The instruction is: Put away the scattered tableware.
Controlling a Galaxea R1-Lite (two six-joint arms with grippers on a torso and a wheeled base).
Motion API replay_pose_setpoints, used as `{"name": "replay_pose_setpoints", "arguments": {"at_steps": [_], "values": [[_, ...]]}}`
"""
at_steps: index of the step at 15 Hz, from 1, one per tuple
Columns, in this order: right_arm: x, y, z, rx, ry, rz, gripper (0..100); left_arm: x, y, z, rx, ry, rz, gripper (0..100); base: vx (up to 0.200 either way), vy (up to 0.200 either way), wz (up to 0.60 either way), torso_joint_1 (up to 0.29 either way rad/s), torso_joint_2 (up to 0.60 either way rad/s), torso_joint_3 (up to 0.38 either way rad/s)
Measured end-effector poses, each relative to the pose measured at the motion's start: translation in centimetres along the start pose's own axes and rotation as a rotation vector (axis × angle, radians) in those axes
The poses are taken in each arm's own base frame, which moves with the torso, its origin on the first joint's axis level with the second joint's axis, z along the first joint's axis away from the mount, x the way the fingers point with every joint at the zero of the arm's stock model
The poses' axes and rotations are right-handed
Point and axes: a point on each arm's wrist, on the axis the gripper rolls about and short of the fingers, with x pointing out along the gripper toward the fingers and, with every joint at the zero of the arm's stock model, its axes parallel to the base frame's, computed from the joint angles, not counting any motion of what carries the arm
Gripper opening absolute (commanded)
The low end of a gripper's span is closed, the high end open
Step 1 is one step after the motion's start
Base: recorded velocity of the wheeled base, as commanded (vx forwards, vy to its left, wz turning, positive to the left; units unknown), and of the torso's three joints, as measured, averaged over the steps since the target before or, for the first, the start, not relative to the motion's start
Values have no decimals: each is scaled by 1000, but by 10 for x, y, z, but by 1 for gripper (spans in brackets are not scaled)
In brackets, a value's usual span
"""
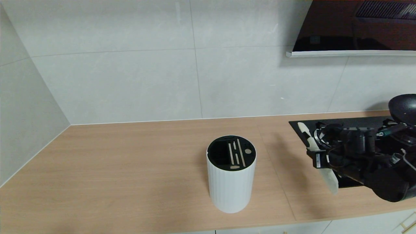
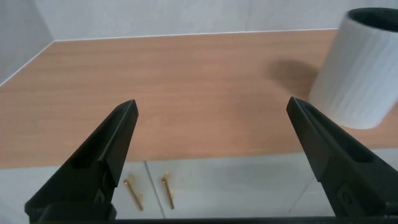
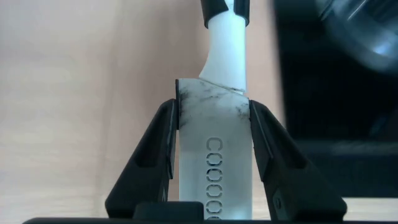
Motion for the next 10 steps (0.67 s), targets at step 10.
{"name": "replay_pose_setpoints", "arguments": {"at_steps": [10], "values": [[-109, 80, 127, -36, -489, 204, 0, 78, -5, 161, -74, 117, -571, 100, 0, 0, 0, 0, 0, 0]]}}
